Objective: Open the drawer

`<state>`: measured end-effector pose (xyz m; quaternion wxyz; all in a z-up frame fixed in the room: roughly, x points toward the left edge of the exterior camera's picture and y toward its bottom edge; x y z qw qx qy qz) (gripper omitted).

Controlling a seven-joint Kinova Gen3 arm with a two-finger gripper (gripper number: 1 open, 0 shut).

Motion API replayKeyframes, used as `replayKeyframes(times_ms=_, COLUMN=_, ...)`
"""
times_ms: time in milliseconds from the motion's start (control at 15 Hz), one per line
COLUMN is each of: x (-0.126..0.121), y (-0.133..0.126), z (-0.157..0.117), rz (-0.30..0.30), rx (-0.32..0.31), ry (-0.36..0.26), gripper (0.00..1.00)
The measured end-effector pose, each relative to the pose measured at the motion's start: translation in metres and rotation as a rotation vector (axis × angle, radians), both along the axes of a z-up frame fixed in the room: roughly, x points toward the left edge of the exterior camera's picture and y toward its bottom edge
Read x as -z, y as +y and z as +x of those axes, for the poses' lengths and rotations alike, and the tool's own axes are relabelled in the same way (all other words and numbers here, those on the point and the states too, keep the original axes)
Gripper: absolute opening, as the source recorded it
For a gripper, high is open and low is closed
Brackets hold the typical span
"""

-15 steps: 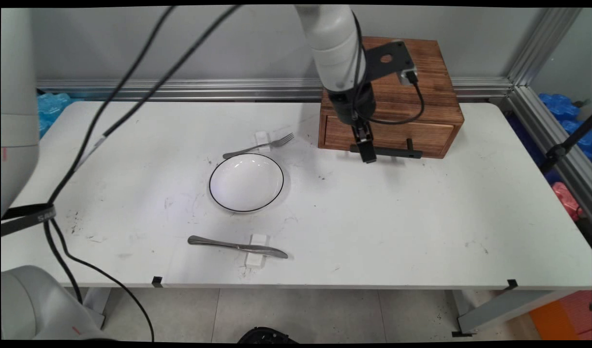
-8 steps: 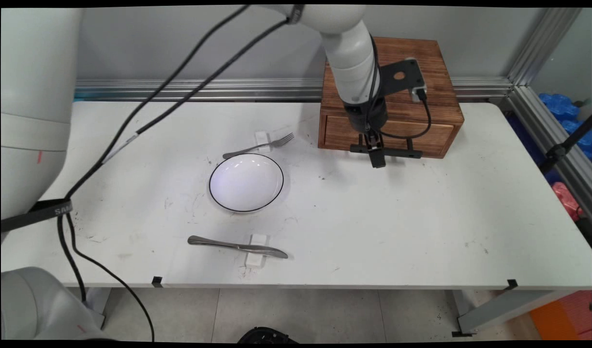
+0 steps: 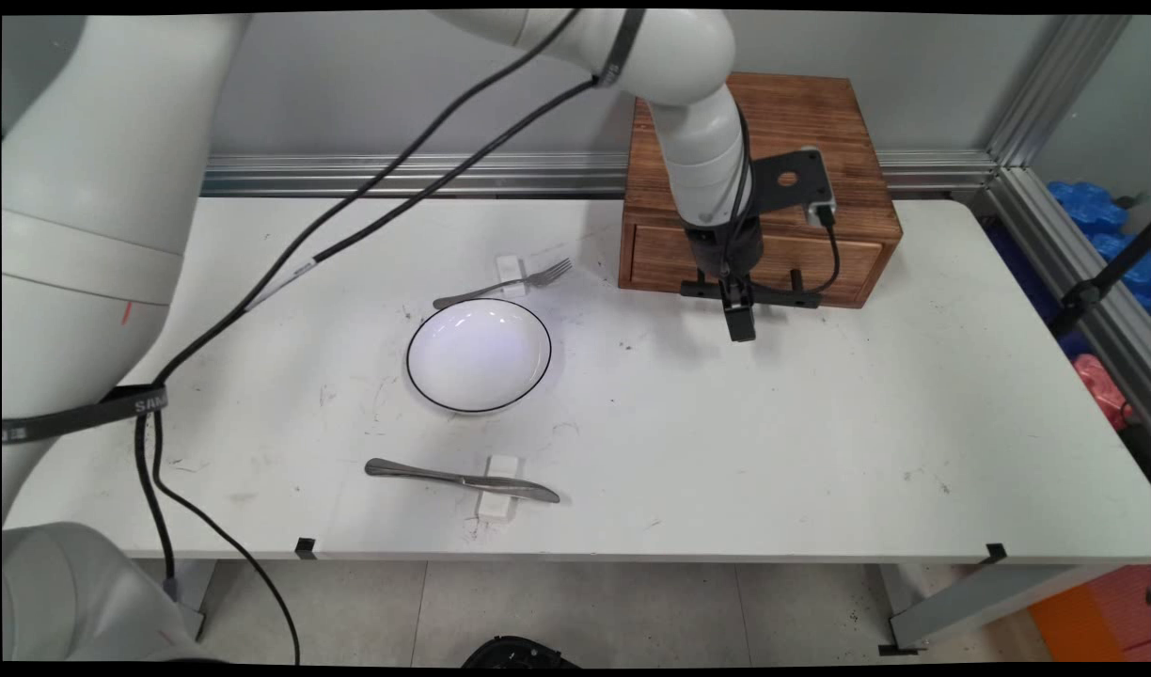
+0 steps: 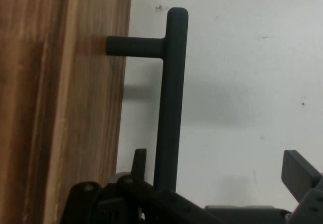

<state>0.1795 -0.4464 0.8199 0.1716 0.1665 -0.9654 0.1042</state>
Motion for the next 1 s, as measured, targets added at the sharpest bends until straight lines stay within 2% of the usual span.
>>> replayKeyframes(times_ms=533, x=0.027, y=-0.011, z=-0.009, rz=0.012, rx=0.047, ry=-0.026, gripper=1.0)
replayKeyframes(times_ms=1000, x=0.034, y=-0.007, z=-0.012, rz=0.025, rx=0.071, ry=-0.039, gripper=1.0)
